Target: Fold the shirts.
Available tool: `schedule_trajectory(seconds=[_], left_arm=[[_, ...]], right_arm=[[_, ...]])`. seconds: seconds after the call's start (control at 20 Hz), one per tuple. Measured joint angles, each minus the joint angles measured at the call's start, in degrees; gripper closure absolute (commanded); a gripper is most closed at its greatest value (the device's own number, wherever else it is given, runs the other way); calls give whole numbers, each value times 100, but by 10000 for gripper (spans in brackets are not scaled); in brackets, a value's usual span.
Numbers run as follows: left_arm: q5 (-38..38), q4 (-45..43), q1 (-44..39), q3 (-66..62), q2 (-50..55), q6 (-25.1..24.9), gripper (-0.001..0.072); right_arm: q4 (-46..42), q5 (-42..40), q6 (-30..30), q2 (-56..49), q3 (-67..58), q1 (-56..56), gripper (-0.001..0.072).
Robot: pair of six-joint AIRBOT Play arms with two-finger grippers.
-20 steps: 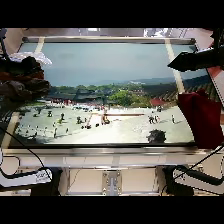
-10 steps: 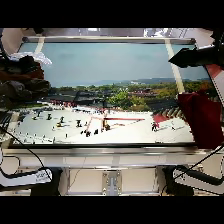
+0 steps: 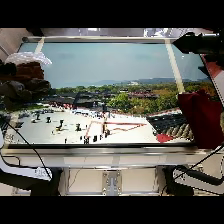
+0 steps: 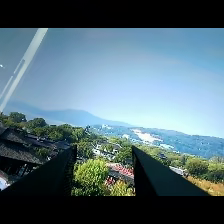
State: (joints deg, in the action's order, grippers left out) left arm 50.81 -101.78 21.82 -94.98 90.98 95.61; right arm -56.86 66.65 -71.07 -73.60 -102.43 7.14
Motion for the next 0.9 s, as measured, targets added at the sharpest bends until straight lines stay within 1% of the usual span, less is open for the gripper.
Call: schedule_trajectory(seconds=[0.05, 0.1, 0.15, 0.2, 0.35, 0.6, 0.7, 0.75, 0.8, 0.85, 0.9], left_arm=[[-50, -68, 105, -2, 166, 227, 123], [-90, -127, 214, 0, 343, 448, 78], [-122, -157, 321, 0, 516, 649, 33], [-166, -181, 413, 0, 669, 796, 26], [-348, -92, 649, -4, 1102, 1060, 26], [-807, 205, 876, -9, 1617, 1198, 25], [-979, 264, 938, -15, 1759, 1220, 36], [-1056, 282, 962, -15, 1818, 1222, 167], [-1097, 304, 977, -15, 1867, 1235, 493], [-1145, 317, 988, -15, 1904, 1235, 696], [-1180, 332, 994, -15, 1919, 1239, 694]], right_arm=[[2, -37, 0, 0, 0, 0, 295], [4, -74, 2, 0, 0, 0, 292], [7, -92, 0, 0, 0, 0, 223], [13, -120, 0, 0, 0, 0, 116], [103, -153, -7, 0, 0, 0, 105], [267, -173, -199, 0, 0, 0, 106], [291, -173, -262, 0, 0, 0, 107], [302, -175, -293, 0, 0, 0, 109], [306, -175, -315, 0, 0, 2, 114], [315, -175, -332, 0, 0, 2, 114], [332, -175, -350, 0, 0, 0, 114]])
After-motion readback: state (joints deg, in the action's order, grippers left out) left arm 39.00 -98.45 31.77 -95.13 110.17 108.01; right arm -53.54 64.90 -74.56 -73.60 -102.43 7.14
